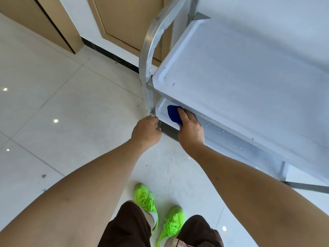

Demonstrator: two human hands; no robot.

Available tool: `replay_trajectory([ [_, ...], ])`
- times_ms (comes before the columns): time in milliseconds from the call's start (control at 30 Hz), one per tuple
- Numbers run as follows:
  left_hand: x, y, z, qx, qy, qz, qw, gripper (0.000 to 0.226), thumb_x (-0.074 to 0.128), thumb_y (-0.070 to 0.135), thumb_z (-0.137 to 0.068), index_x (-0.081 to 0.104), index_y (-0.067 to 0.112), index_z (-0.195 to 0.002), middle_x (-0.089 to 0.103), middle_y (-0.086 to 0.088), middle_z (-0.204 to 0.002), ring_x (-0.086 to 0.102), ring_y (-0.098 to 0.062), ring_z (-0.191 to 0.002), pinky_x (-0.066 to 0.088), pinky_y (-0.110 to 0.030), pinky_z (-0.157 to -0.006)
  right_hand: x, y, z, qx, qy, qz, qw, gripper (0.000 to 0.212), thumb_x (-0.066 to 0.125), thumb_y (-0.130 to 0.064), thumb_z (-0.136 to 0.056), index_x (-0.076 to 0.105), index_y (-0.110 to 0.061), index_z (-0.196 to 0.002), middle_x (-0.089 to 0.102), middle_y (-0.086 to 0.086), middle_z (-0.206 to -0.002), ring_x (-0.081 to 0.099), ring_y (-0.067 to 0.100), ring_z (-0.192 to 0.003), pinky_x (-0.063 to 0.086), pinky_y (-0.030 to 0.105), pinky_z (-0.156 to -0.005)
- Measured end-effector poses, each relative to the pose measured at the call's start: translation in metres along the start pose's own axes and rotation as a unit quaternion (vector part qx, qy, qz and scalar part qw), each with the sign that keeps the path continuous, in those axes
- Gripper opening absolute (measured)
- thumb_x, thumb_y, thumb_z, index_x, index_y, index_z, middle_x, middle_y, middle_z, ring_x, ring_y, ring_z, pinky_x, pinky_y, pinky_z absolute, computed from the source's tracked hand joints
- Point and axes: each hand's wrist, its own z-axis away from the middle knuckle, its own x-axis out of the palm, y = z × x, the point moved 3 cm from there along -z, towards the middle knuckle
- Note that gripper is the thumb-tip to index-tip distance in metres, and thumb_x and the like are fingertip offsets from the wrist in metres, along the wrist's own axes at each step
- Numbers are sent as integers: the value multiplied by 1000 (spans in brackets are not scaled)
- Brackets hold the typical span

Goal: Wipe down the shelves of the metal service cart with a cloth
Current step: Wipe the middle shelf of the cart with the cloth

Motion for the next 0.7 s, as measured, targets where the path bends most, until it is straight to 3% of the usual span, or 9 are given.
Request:
replay_trajectory([
  [100,20,-13,-12,28,27,0,999,29,56,17,-89,62,9,-116,63,-6,-119,61,-26,-106,42,-26,-77,29,19,-8,-26,18,38,999,77,62,18,-74,46,-8,-144,52,15,-142,45,40,-131,49,54,-100],
  [167,44,-26,-22,52,61,-3,997,32,59,16,-90,61,9,-121,63,-6,-122,60,-26,-110,43,-26,-83,64,38,-17,-34,0,69,997,73,66,9,-81,42,-9,-147,42,19,-151,32,44,-142,36,59,-113],
  [200,57,-34,-27,67,81,0,994,34,60,16,-90,60,10,-123,64,-6,-123,60,-26,-111,42,-25,-84,86,48,-21,-34,-31,93,995,68,66,-8,-90,37,-13,-151,35,19,-156,24,43,-146,25,58,-118],
  [267,84,-50,-39,96,116,11,989,37,62,18,-89,59,10,-126,64,-5,-124,59,-25,-112,41,-23,-86,135,66,-23,-23,-110,152,982,71,44,-56,-97,25,-23,-156,19,14,-165,8,38,-151,9,57,-121],
  [333,102,-62,-52,125,138,8,983,42,63,16,-88,59,10,-129,64,-6,-127,57,-24,-117,41,-24,-91,169,79,-18,-16,-124,178,976,79,16,-75,-90,15,-34,-158,8,5,-168,-1,35,-152,2,59,-119],
  [433,108,-62,-89,178,192,-23,965,39,59,10,-88,61,11,-127,63,-7,-128,55,-26,-119,47,-33,-98,185,88,-30,-34,-40,194,980,73,6,-74,-91,11,-42,-155,14,0,-167,5,36,-151,5,63,-116],
  [500,107,-53,-118,194,231,-30,953,31,57,12,-88,65,11,-118,65,-7,-120,58,-26,-112,52,-39,-92,187,90,-49,-46,-16,217,975,71,5,-72,-92,13,-41,-155,20,2,-165,12,38,-149,10,64,-115],
  [567,107,-43,-142,195,258,-23,946,26,57,15,-88,65,8,-112,66,-9,-114,59,-28,-108,51,-37,-88,190,89,-68,-33,-3,218,975,73,5,-71,-91,15,-37,-156,20,6,-165,12,39,-149,5,65,-116],
  [700,124,-36,-171,187,257,13,948,35,55,18,-88,64,11,-121,65,-7,-125,56,-27,-117,44,-31,-94,192,92,-98,47,8,202,978,80,10,-63,-86,9,-29,-158,8,11,-167,4,40,-150,-5,65,-115],
])
